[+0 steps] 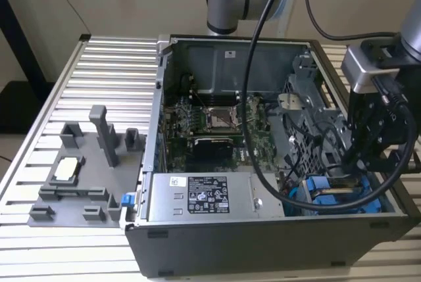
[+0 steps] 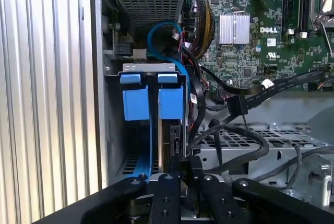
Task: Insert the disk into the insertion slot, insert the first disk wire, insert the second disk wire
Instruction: 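Insert the first disk wire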
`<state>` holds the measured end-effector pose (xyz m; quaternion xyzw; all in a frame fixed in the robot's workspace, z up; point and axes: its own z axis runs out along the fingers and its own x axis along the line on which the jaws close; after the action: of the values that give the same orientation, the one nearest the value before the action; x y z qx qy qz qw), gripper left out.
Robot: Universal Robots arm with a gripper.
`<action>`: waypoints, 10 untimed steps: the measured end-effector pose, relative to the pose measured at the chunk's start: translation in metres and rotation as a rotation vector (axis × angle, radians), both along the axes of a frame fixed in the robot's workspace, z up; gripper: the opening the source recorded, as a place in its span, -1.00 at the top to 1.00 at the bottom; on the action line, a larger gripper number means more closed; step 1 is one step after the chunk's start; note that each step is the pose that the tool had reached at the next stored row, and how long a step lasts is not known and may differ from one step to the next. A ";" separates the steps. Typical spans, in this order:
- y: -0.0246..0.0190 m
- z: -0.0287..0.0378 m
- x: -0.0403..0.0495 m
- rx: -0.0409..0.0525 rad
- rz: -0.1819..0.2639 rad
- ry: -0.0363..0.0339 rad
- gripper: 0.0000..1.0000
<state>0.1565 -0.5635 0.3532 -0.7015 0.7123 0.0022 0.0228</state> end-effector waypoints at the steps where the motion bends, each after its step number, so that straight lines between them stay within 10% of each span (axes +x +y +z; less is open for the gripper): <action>1: 0.0000 -0.0005 0.0000 0.0031 -0.002 0.0000 0.62; 10: -0.0022 -0.0049 0.0031 0.0146 -0.016 0.0000 0.62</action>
<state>0.1596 -0.5657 0.3482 -0.6954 0.7180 0.0073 0.0279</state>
